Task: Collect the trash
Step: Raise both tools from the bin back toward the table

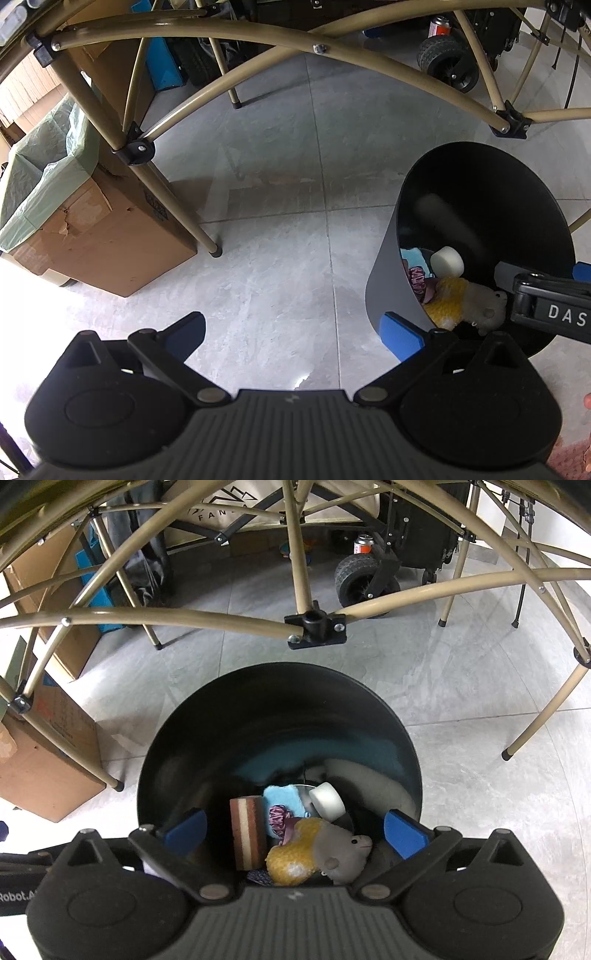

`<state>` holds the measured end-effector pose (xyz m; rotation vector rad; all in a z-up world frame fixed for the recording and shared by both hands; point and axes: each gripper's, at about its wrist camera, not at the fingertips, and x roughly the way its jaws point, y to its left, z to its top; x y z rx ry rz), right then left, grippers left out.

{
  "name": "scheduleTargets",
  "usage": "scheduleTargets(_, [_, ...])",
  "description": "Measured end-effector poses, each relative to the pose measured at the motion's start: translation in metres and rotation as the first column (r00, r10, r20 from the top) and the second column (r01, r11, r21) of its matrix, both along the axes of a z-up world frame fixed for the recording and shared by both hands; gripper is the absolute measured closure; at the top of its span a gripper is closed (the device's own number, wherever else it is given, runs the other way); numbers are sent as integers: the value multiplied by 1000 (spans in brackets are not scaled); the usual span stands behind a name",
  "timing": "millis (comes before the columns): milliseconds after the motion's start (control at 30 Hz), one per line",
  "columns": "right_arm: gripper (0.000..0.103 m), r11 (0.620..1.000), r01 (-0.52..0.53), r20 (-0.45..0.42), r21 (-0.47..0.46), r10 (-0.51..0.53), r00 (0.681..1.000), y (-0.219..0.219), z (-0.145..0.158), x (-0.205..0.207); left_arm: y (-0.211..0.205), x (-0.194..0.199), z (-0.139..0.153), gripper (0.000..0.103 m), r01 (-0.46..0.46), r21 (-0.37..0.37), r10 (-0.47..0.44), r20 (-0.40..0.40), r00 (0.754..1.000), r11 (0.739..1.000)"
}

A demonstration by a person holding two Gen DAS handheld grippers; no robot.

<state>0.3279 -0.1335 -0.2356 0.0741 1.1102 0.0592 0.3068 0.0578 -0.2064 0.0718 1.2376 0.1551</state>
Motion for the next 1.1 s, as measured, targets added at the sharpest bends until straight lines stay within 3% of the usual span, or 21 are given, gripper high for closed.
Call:
scheduleTargets(367, [0, 1000, -25, 66, 18, 23, 998, -16, 32, -13, -3, -5, 27, 0, 2, -60, 1, 59, 998, 998])
scheduleTargets(733, [0, 998, -13, 229, 64, -2, 974, -50, 93, -40, -14, -23, 90, 0, 44, -130, -11, 241, 970, 991])
scheduleTargets(1100, [0, 995, -29, 452, 100, -19, 892, -76, 151, -71, -29, -38, 135, 0, 105, -157, -33, 404, 914, 982])
